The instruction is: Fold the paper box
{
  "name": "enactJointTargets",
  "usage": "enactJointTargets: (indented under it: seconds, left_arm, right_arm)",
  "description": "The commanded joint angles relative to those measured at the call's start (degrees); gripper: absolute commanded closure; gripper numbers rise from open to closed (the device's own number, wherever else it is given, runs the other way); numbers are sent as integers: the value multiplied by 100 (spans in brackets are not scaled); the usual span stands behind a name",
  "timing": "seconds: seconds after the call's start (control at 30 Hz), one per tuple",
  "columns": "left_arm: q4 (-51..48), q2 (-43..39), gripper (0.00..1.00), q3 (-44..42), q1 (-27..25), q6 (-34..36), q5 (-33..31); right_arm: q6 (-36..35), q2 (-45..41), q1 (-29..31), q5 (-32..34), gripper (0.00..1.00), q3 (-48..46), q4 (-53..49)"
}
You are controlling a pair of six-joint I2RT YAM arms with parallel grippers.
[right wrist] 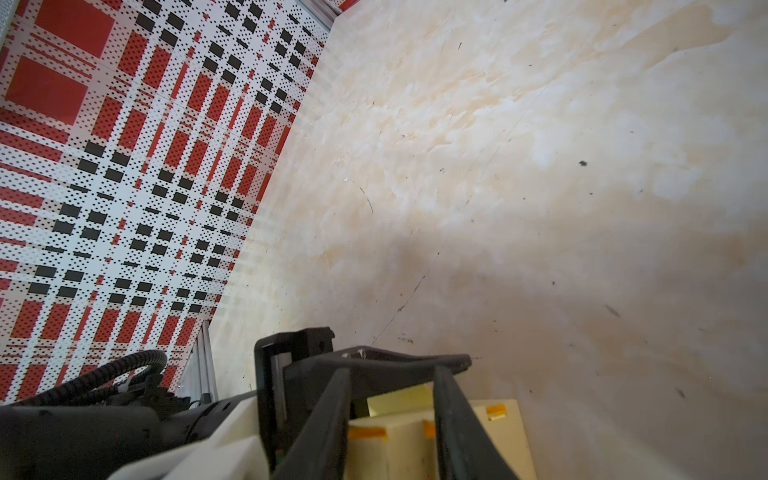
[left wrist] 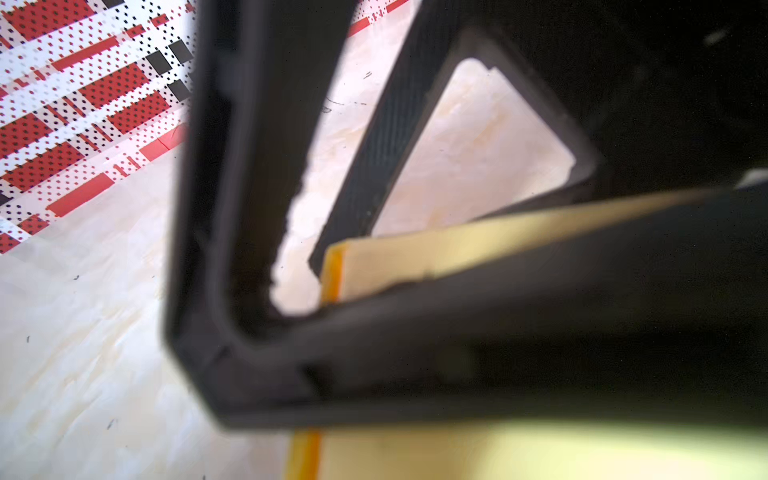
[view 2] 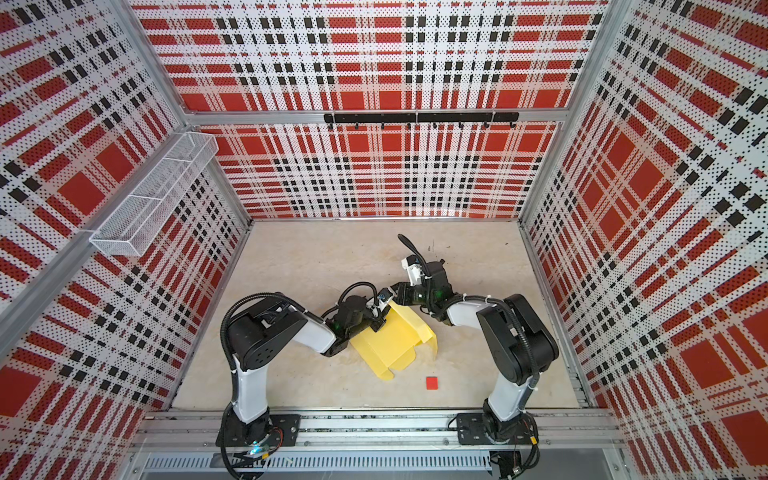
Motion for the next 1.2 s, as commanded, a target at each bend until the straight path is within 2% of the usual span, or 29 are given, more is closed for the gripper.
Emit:
enactJointTargets:
  seconds: [0.0, 0.1, 0.23, 0.3, 0.37, 0.47, 0.67, 0.87, 1.17]
  left_arm:
    - [138, 114, 79, -39, -21, 95, -310]
    - [138, 121, 90, -30, -22, 105, -308]
    - [138, 149, 91, -13, -37, 123, -334]
    - [145, 149, 88, -13, -39, 124, -352]
    - [171, 130, 78, -30, -40, 132, -347]
    - [321, 42, 74, -145, -39, 136, -340]
    - [472, -410, 60, -458, 49, -31, 203]
    - [557, -711, 59, -514, 271, -472, 739]
    - [725, -434, 66, -269, 264, -376, 872]
  right_arm:
    - [-95, -10, -30, 162, 66, -124, -461]
    - [-10, 64, -18, 158, 67, -133, -361]
    - [48, 138, -3, 153, 68, -142, -262]
    - [59, 153, -1, 153, 68, -152, -245]
    - [42, 139, -1, 156, 68, -159, -248]
    - [-49, 95, -1, 251, 68, -159, -371]
    - [-43, 90, -10, 277, 68, -118, -367]
    - [4, 106, -9, 292, 68, -98, -350]
    - [-4, 42, -9, 251, 68, -105, -402]
